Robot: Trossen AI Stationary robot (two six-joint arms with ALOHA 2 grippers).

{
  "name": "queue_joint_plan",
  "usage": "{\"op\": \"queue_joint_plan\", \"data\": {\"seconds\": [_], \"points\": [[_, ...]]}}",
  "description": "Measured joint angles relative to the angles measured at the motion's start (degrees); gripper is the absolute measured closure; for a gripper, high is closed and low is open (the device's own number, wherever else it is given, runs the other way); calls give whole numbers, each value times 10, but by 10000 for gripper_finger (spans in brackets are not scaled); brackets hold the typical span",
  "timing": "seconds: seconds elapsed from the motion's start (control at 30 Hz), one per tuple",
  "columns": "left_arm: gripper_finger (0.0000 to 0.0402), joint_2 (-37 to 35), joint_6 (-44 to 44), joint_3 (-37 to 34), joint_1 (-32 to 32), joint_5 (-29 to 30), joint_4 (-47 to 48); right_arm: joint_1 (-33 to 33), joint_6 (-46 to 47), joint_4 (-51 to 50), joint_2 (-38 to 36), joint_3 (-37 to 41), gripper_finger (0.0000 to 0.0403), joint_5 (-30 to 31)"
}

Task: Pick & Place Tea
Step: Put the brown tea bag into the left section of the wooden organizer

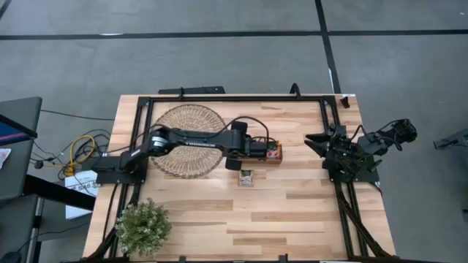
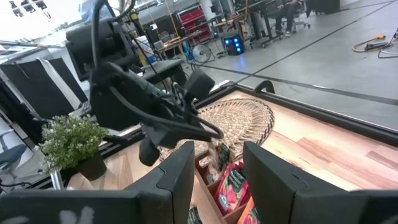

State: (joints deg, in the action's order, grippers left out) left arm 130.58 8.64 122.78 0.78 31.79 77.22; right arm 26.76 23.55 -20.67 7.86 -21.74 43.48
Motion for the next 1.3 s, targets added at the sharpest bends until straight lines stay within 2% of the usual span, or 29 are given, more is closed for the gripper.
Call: {"op": "queue_joint_plan", "data": {"seconds": [0.33, 0.53, 0.7, 1.3], "points": [[401, 8, -5, 0, -16, -22, 1, 0, 0, -1, 0, 0, 274, 0], [401, 8, -21, 0, -22, -93, -2, 0, 0, -1, 0, 0, 274, 0], [401, 8, -34, 0, -23, -77, -9, 0, 0, -1, 0, 0, 274, 0], [401, 8, -38, 0, -23, -76, -11, 0, 0, 0, 0, 0, 274, 0]]}}
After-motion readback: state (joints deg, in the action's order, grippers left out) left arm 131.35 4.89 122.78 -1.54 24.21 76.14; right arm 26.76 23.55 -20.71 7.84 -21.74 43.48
